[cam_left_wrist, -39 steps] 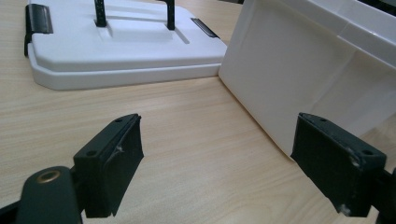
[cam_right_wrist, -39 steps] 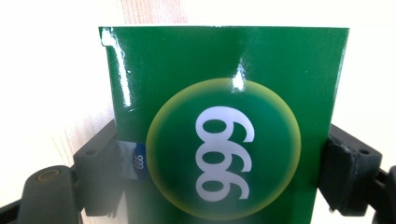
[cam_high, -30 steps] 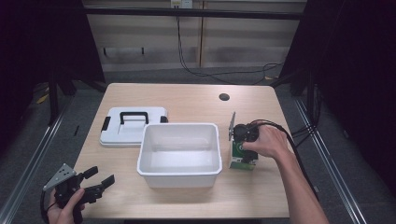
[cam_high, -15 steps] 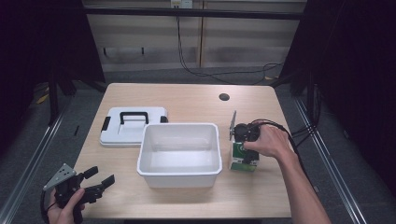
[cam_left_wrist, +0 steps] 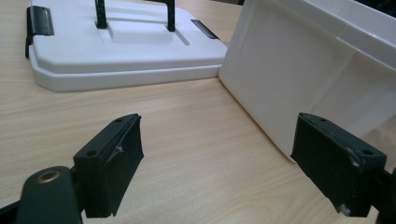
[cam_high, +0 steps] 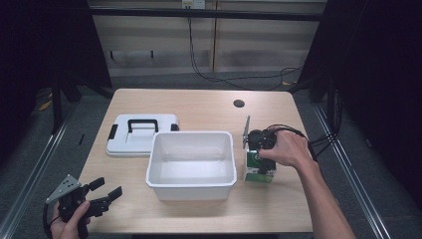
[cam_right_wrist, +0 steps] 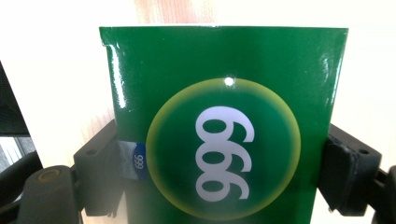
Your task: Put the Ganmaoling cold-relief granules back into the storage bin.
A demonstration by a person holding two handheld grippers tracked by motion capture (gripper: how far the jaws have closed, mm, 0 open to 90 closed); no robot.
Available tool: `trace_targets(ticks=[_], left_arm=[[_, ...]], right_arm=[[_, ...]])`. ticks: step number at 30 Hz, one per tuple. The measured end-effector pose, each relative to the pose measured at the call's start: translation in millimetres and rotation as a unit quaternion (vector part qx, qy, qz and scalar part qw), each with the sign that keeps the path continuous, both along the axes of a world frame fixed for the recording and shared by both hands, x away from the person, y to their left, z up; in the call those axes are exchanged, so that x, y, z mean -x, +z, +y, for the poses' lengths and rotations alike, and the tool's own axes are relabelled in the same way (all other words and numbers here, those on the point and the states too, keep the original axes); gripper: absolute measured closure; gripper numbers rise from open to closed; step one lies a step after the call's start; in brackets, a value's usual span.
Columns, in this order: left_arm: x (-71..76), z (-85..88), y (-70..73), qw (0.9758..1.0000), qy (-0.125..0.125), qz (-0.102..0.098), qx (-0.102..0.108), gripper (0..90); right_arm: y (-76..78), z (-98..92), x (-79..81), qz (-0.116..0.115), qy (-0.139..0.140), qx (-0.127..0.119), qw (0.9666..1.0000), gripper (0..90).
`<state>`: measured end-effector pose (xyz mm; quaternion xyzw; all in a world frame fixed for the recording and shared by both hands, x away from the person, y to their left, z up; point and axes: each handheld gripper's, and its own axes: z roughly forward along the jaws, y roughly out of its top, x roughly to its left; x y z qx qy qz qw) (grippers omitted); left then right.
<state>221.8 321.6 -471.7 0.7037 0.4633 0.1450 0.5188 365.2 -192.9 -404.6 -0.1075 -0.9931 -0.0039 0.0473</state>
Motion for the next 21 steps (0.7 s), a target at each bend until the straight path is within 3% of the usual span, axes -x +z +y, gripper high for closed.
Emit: trace_targets(ticks=[21], left_arm=[[0.3, 0.0, 0.2, 1.0000, 0.001, -0.002, -0.001, 15.8]], right_arm=[[30.3, 4.0, 9.3, -0.013, -0.001, -0.009, 0.9999, 16.1]])
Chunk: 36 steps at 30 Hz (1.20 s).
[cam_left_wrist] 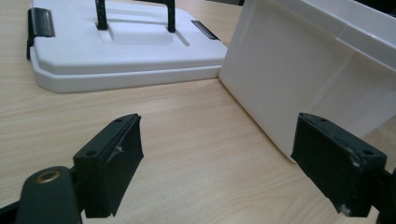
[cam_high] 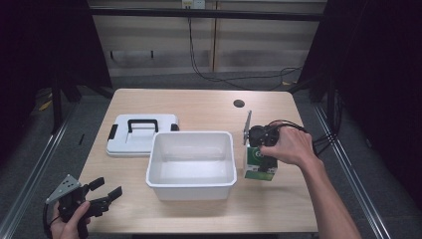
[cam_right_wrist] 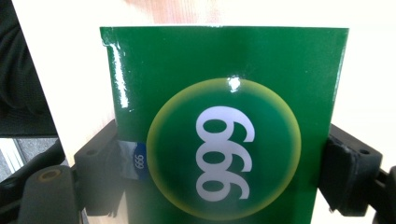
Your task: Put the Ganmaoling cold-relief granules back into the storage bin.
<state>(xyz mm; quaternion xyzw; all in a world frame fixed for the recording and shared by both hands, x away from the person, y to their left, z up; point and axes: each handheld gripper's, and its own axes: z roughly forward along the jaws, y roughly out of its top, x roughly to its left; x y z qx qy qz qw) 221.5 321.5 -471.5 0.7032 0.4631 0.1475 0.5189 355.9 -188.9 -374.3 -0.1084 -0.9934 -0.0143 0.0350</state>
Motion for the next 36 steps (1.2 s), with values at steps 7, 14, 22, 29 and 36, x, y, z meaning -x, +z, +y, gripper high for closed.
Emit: trace_targets(ticks=[7, 14, 22, 29, 36], left_arm=[[0.3, 0.1, 0.5, 1.0000, -0.001, -0.001, 0.001, 15.8], [0.2, 0.2, 0.2, 1.0000, -0.001, -0.001, 0.001, 15.8], [0.0, 0.0, 0.0, 1.0000, 0.000, 0.000, 0.000, 15.9], [-0.1, 0.1, -0.2, 1.0000, 0.000, 0.000, 0.001, 15.9], [-0.1, 0.1, -0.4, 1.0000, 0.000, 0.001, 0.001, 15.9]], right_arm=[[12.1, -0.2, 1.3, -0.003, -0.007, 0.000, 1.0000, 16.1], [27.8, -0.8, 1.9, -0.011, -0.013, -0.004, 0.9998, 16.1], [44.2, 0.2, 4.8, -0.022, -0.012, -0.007, 0.9997, 16.1], [59.1, -3.9, 6.5, -0.020, -0.018, -0.006, 0.9996, 16.1], [70.1, -4.5, 8.2, -0.022, -0.012, -0.008, 0.9996, 16.1]])
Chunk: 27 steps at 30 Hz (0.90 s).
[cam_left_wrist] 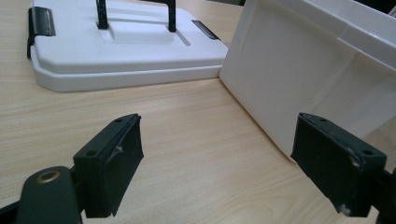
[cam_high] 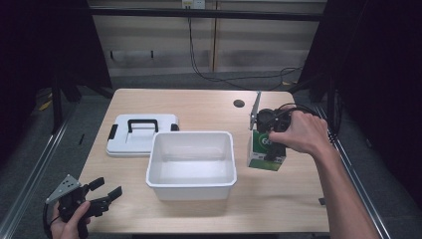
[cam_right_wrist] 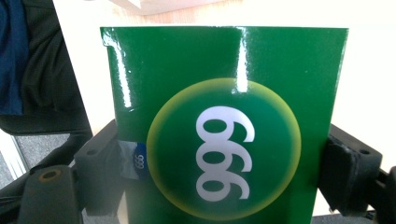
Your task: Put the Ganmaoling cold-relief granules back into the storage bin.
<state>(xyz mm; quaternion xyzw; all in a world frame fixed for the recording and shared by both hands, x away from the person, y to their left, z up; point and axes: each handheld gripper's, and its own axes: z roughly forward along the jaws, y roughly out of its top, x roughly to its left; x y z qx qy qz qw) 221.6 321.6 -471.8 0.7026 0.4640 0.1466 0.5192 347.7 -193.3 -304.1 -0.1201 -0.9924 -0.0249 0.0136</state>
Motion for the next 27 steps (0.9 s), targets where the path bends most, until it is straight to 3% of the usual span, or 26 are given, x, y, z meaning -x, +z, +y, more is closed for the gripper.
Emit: trace_targets(ticks=[7, 14, 27], left_arm=[[-0.1, -0.1, -0.1, 1.0000, 0.000, 0.001, 0.000, 15.9], [-0.1, -0.6, 0.0, 1.0000, -0.001, 0.001, 0.001, 15.9], [-0.2, -0.7, -0.1, 1.0000, -0.002, 0.002, 0.001, 15.9]], right_arm=[[18.3, 3.0, 3.2, -0.005, -0.007, -0.002, 1.0000, 16.0], [38.0, 15.6, 2.1, -0.018, 0.009, -0.010, 0.9998, 16.0], [53.9, 40.6, 1.7, -0.020, 0.028, -0.008, 0.9994, 16.1]])
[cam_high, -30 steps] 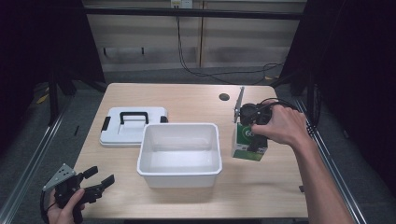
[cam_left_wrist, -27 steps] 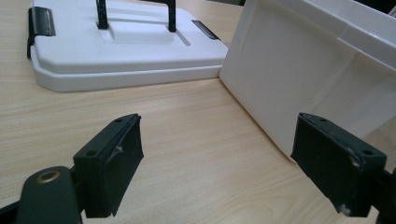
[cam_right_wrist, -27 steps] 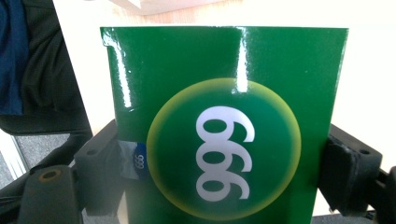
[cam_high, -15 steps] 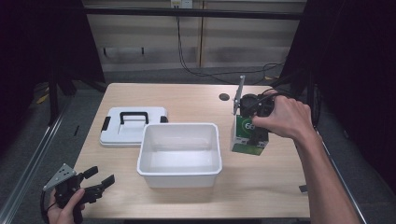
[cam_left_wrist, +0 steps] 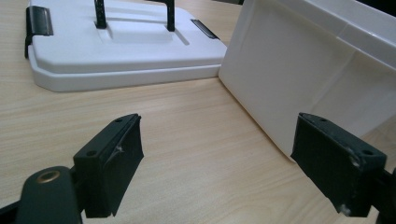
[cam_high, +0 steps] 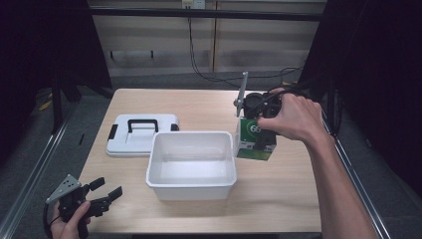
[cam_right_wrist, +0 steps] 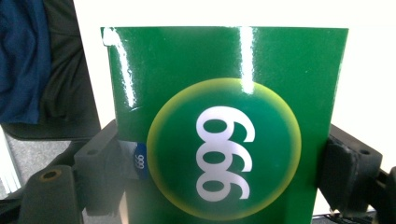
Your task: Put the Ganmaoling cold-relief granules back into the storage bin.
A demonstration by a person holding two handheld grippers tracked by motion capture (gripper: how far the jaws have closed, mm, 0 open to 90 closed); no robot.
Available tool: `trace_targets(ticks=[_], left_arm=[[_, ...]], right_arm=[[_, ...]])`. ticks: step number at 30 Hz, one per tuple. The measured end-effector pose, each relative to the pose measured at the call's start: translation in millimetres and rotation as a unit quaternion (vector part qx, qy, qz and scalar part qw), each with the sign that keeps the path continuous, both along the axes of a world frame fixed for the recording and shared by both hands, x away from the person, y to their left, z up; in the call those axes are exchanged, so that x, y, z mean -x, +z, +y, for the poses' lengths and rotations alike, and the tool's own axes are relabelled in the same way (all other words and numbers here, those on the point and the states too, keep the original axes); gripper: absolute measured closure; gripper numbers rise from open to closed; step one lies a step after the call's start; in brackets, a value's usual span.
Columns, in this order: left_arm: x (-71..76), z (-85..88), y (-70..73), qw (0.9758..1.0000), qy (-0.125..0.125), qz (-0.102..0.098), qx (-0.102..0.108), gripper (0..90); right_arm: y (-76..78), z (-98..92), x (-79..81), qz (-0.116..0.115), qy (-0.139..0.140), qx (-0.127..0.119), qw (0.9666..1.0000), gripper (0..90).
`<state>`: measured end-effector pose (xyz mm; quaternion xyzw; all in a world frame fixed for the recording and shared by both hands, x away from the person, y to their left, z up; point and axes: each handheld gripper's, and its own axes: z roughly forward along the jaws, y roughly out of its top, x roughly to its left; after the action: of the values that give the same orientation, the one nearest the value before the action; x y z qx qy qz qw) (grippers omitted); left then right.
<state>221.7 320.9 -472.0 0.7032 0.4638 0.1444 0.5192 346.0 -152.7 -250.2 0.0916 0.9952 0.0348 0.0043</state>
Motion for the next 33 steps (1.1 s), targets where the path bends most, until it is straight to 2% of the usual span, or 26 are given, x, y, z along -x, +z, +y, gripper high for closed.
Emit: trace_targets(ticks=[12, 14, 16, 24, 28, 29, 33], left_arm=[[0.3, -0.4, 0.5, 1.0000, -0.001, -0.002, 0.000, 15.9], [0.3, -0.3, 0.5, 1.0000, 0.000, -0.002, -0.001, 15.9], [0.5, -0.3, 0.6, 1.0000, 0.000, -0.002, 0.000, 16.0], [0.4, -0.1, 0.8, 1.0000, 0.000, -0.002, -0.001, 15.9], [0.2, 0.3, 0.7, 1.0000, -0.001, -0.003, -0.001, 16.0], [0.2, 0.2, 0.7, 1.0000, -0.001, -0.002, 0.000, 16.0], [0.4, 0.3, 0.9, 1.0000, -0.002, -0.003, 0.001, 16.0]], right_arm=[[5.2, 34.4, -6.9, -0.001, 0.026, -0.009, 0.9996, 16.1], [2.8, 41.0, -7.1, -0.002, 0.030, -0.004, 0.9995, 16.1], [-2.5, 48.8, -9.1, 0.003, 0.038, -0.011, 0.9992, 16.1], [-14.2, 65.5, -13.2, 0.006, 0.053, -0.010, 0.9985, 16.1], [-19.3, 70.9, -13.7, 0.003, 0.048, -0.011, 0.9988, 16.1], [-21.4, 72.5, -15.2, 0.007, 0.057, -0.008, 0.9983, 16.1], [-30.6, 80.9, -15.1, 0.023, 0.055, 0.001, 0.9982, 16.1]])
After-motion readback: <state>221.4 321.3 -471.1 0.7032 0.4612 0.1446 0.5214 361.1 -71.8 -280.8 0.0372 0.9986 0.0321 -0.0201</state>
